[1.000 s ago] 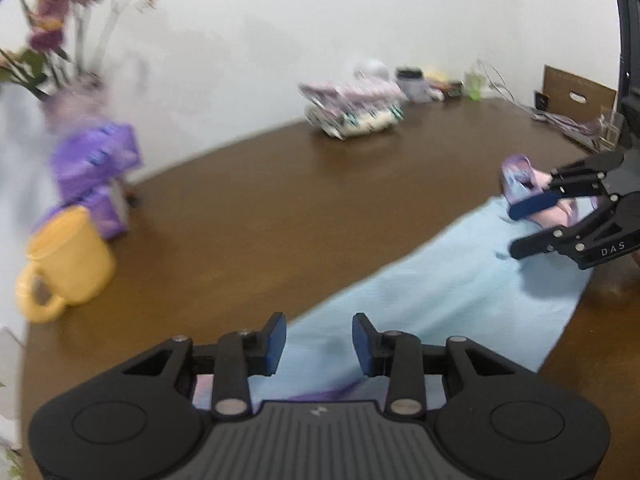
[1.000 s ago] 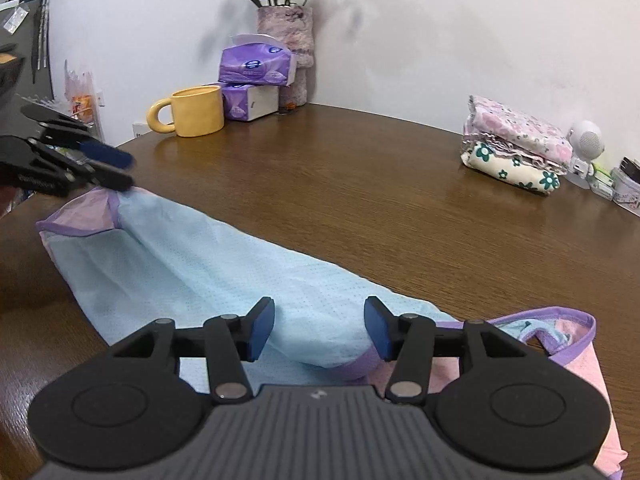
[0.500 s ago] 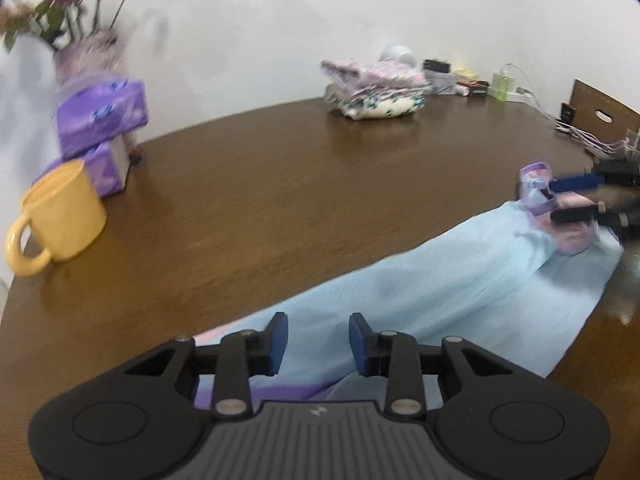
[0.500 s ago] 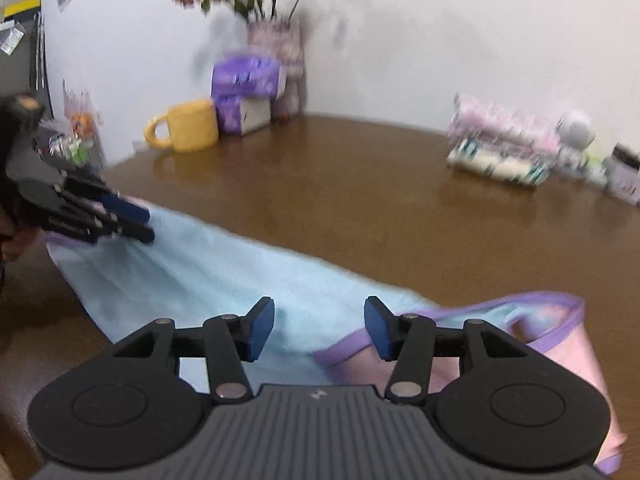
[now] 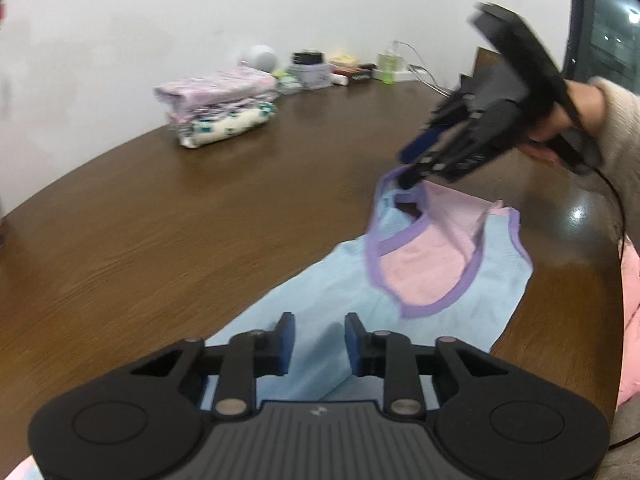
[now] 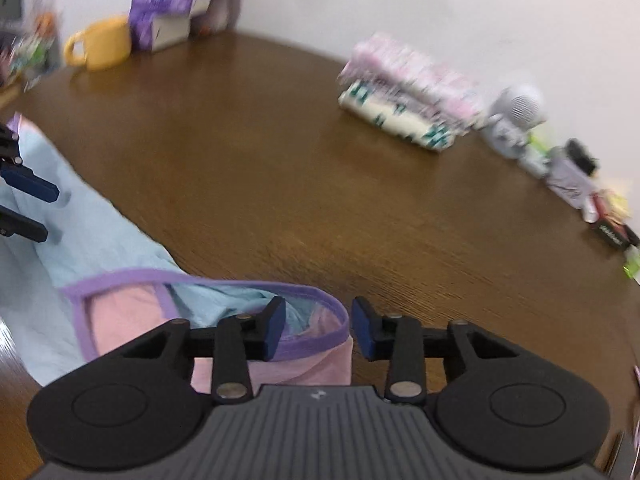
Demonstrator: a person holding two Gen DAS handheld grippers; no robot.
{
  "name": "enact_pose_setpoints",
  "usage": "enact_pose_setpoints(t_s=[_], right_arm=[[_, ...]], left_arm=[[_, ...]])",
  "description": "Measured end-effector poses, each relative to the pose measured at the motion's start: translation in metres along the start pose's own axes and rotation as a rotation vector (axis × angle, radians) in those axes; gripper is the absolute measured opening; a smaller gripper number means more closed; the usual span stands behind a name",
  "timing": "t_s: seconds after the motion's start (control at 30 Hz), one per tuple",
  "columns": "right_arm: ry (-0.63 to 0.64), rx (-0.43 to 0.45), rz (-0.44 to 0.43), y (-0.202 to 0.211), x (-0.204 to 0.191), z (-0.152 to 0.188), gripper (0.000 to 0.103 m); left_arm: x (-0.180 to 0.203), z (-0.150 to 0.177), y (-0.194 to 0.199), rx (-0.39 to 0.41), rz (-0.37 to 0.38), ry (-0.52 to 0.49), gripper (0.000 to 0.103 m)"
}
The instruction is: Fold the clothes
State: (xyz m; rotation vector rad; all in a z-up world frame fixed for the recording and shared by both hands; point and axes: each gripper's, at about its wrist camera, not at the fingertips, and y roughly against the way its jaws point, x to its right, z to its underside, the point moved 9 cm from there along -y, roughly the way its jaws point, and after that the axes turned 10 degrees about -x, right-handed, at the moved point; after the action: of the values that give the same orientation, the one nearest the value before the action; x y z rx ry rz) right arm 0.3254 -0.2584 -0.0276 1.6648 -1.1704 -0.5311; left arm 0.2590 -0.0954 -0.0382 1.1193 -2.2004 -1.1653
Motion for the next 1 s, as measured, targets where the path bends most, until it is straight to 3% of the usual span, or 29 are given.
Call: enact_pose_setpoints(t_s=[0.23, 0.27, 0.3, 0.33, 0.5, 0.7, 0.83, 1.0], right_arm=[[0.056, -0.084, -0.099, -0.026, 0.005, -0.008, 0.034], [0.063, -0.089, -0.108, -0.029, 0.006, -0.009, 0.03], [0.065, -0.092, -0.116, -0.029, 0.006, -0.009, 0.01], [0.07, -0.084, -0.109, -0.028, 0.006, -0.01, 0.003], [0.07, 0.028, -0.06, -0.006, 0.003, -0.008, 0.002], [0.09, 0.229, 0.105, 0.042, -0.016, 0.028, 0.002], [0.087, 0.234, 0.161, 0.035, -0.029, 0.067, 0.002], [0.108, 0.229, 0.184, 0.028, -0.046, 0.087, 0.003]], left_arm=[[0.014, -0.013, -0.025, -0.048, 0.017, -0.029, 0.015], [0.014, -0.012, -0.028, -0.057, 0.019, -0.028, 0.012], [0.013, -0.011, -0.03, -0.061, 0.02, -0.021, 0.012], [0.012, -0.009, -0.031, -0.065, 0.021, -0.015, 0.012], [0.009, -0.004, -0.03, -0.057, 0.027, 0.01, 0.013], [0.011, -0.002, -0.028, -0.038, 0.004, 0.017, 0.013], [0.012, -0.001, -0.027, -0.026, -0.009, 0.018, 0.013], [0.014, 0.0, -0.026, -0.01, -0.025, 0.025, 0.013]])
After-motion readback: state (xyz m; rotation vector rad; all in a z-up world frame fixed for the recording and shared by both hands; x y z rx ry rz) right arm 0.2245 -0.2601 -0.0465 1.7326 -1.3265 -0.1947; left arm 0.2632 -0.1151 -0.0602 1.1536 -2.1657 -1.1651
